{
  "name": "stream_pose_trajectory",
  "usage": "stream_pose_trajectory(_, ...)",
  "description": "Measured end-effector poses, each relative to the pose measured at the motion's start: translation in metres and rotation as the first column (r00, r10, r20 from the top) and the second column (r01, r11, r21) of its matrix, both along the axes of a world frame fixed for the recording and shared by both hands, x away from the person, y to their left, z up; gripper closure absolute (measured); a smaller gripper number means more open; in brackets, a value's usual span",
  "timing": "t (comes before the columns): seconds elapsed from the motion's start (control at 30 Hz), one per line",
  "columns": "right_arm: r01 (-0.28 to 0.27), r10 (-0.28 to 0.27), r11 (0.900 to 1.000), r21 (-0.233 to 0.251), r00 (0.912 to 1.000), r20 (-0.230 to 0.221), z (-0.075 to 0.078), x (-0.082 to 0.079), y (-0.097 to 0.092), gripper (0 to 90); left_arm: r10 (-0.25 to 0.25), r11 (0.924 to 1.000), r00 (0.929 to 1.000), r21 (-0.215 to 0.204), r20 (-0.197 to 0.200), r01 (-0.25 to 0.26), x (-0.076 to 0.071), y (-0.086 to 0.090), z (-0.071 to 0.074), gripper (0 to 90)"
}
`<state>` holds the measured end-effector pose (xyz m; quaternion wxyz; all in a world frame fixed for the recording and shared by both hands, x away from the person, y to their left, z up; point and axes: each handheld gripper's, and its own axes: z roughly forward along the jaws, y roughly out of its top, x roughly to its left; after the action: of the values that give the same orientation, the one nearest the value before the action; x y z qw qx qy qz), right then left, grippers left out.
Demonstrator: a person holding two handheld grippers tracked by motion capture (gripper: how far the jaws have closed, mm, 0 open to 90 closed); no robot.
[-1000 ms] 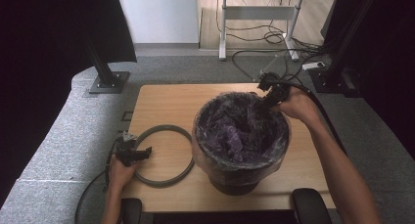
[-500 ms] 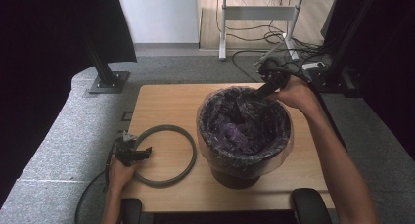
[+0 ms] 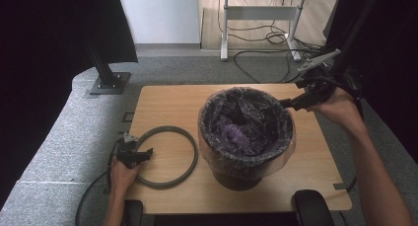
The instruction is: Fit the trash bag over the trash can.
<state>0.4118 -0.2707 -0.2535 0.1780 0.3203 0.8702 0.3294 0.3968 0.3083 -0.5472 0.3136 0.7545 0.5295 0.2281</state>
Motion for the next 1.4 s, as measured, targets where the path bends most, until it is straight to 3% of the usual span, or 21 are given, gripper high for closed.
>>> stream_pose_trajectory(0.13,0.012,-0.012,0.9998,-0.013,0.9999,0.002,-0.004,-0.016,-0.017,7.8,0.000,1.0000,1.0000,0.000,0.000,0.000,0.000,0.000,0.000,12.2)
stream_pose_trajectory(0.3,0.042,-0.043,0.9989,-0.018,0.9991,-0.009,-0.022,-0.031,-0.038,8.1,0.001,1.0000,1.0000,-0.001,0.001,-0.001,0.000,0.000,0.000,12.2)
stream_pose_trajectory(0.53,0.085,-0.085,0.9964,-0.005,0.9958,-0.033,-0.068,-0.044,-0.057,8.4,0.002,1.0000,1.0000,0.000,0.002,-0.002,0.000,0.000,0.000,12.1)
stream_pose_trajectory(0.77,0.075,-0.074,0.9970,0.017,0.9962,-0.045,-0.126,-0.050,-0.040,6.7,0.005,1.0000,1.0000,0.000,0.002,-0.005,0.000,0.000,0.000,12.1)
stream_pose_trajectory(0.97,0.080,-0.075,0.9931,0.086,0.9954,-0.059,-0.169,-0.049,-0.021,5.2,0.006,1.0000,1.0000,0.000,0.002,-0.006,0.000,0.000,0.000,12.1)
stream_pose_trajectory(1.17,0.123,-0.112,0.9771,0.173,0.9909,-0.075,-0.194,-0.043,-0.017,4.5,0.005,1.0000,1.0000,0.000,0.000,-0.005,0.000,0.000,0.000,12.1)
stream_pose_trajectory(1.27,0.116,-0.103,0.9759,0.185,0.9915,-0.080,-0.201,-0.038,-0.008,3.4,0.005,1.0000,1.0000,0.000,0.000,-0.005,0.000,0.000,0.000,12.2)
stream_pose_trajectory(1.4,0.106,-0.098,0.9774,0.183,0.9938,-0.052,-0.207,-0.034,0.001,2.0,0.006,1.0000,1.0000,0.000,0.000,-0.006,-0.001,0.000,0.000,12.1)
